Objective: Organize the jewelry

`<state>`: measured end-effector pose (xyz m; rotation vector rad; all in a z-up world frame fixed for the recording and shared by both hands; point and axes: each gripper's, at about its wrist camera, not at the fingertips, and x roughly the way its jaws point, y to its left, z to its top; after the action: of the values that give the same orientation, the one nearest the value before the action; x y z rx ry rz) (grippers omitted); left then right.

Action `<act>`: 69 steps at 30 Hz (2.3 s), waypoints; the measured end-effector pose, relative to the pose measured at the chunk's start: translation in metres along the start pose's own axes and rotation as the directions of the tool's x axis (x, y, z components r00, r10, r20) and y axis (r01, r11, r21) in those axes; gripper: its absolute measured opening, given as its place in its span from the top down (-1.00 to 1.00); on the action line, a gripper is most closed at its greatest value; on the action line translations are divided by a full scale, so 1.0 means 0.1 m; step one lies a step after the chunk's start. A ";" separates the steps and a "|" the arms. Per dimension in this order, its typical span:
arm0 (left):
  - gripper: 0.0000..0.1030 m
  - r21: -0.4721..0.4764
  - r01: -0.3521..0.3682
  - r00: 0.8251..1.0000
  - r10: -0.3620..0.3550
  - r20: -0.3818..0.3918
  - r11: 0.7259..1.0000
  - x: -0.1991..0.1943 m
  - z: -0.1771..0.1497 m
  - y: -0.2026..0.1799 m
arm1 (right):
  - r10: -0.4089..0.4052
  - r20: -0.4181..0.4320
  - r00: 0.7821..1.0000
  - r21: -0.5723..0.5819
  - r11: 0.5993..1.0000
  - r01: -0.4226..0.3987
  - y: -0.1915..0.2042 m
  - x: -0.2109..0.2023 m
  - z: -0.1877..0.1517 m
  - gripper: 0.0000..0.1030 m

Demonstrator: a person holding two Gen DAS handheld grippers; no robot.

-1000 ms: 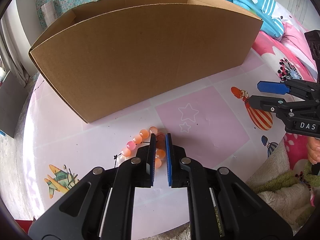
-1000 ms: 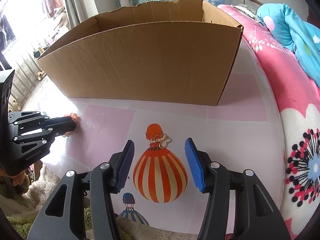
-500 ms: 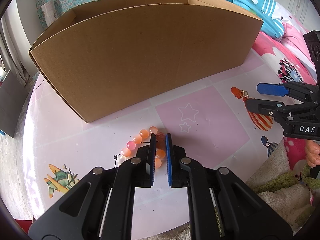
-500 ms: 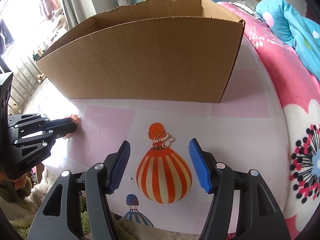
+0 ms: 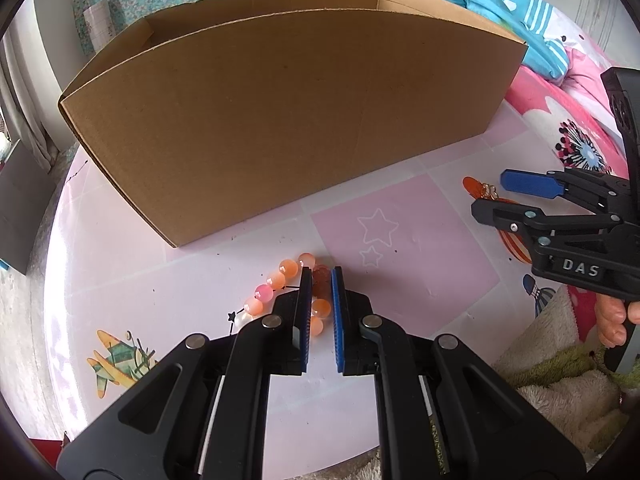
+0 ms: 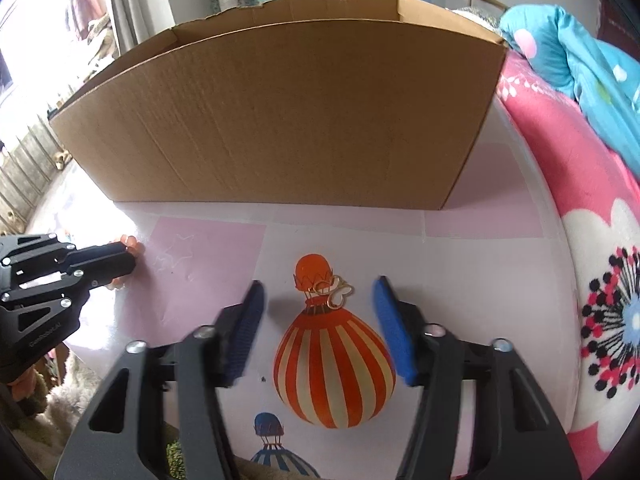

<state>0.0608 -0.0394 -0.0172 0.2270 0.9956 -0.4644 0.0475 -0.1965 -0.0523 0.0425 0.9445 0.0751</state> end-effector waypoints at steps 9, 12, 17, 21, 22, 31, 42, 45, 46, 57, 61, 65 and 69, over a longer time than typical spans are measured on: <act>0.83 0.000 0.000 1.000 0.000 0.000 1.000 0.00 0.00 0.00 | -0.024 0.023 0.999 -0.002 1.000 0.024 0.03 0.03 0.02 0.25; 0.83 0.001 0.001 1.000 -0.001 0.000 1.000 0.00 0.00 0.01 | -0.022 0.034 0.999 -0.008 1.000 0.023 0.04 0.02 -0.01 0.33; 0.83 0.001 0.000 1.000 0.000 0.000 1.000 0.00 0.00 0.00 | -0.012 0.044 0.999 -0.013 1.000 0.013 0.05 0.02 -0.03 0.52; 0.83 0.001 0.000 1.000 0.000 0.000 1.000 0.00 0.00 0.00 | 0.007 0.047 0.999 -0.002 1.000 -0.007 0.01 0.01 -0.02 0.61; 0.83 0.001 -0.001 1.000 0.001 -0.001 1.000 0.00 0.00 0.00 | 0.007 0.049 0.999 -0.003 1.000 -0.007 0.00 0.01 -0.04 0.61; 0.83 0.002 -0.002 1.000 0.002 -0.001 1.000 0.01 0.00 0.00 | 0.030 0.057 0.998 0.024 0.999 -0.032 -0.05 0.00 -0.04 0.61; 0.83 -0.006 0.004 1.000 -0.004 0.017 1.000 0.01 -0.04 0.03 | 0.064 0.119 0.991 0.064 0.995 -0.072 -0.17 -0.27 -0.01 0.61; 0.83 -0.010 0.012 1.000 -0.012 0.020 1.000 -0.02 -0.07 0.07 | 0.065 0.134 0.989 0.066 0.995 -0.075 -0.13 -0.34 0.04 0.61; 0.82 -0.012 0.015 1.000 -0.015 0.019 1.000 -0.03 -0.08 0.08 | 0.067 0.140 0.988 0.068 0.995 -0.077 -0.13 -0.37 0.04 0.61; 0.61 0.025 -0.002 1.000 0.001 0.018 1.000 -0.07 -0.10 0.16 | 0.106 0.186 0.977 0.134 0.982 -0.132 -0.16 -0.39 0.07 0.61; 0.83 0.026 -0.015 1.000 0.014 0.020 1.000 -0.08 -0.09 0.19 | 0.115 0.204 0.972 0.147 0.978 -0.146 -0.16 -0.43 0.07 0.61; 0.84 -0.038 0.060 0.996 -0.058 0.063 0.997 -0.24 -0.05 0.31 | 0.113 0.230 0.967 0.137 0.980 -0.147 -0.15 -0.54 0.10 0.61; 0.84 -0.046 0.129 0.981 -0.121 0.149 0.991 -0.65 0.05 0.38 | 0.094 0.270 0.958 0.117 0.985 -0.130 -0.14 -0.73 0.18 0.61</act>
<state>0.0528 0.0102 0.0399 0.0793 0.8805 -0.5589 0.0207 -0.2165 0.0160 0.2252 0.6785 0.1084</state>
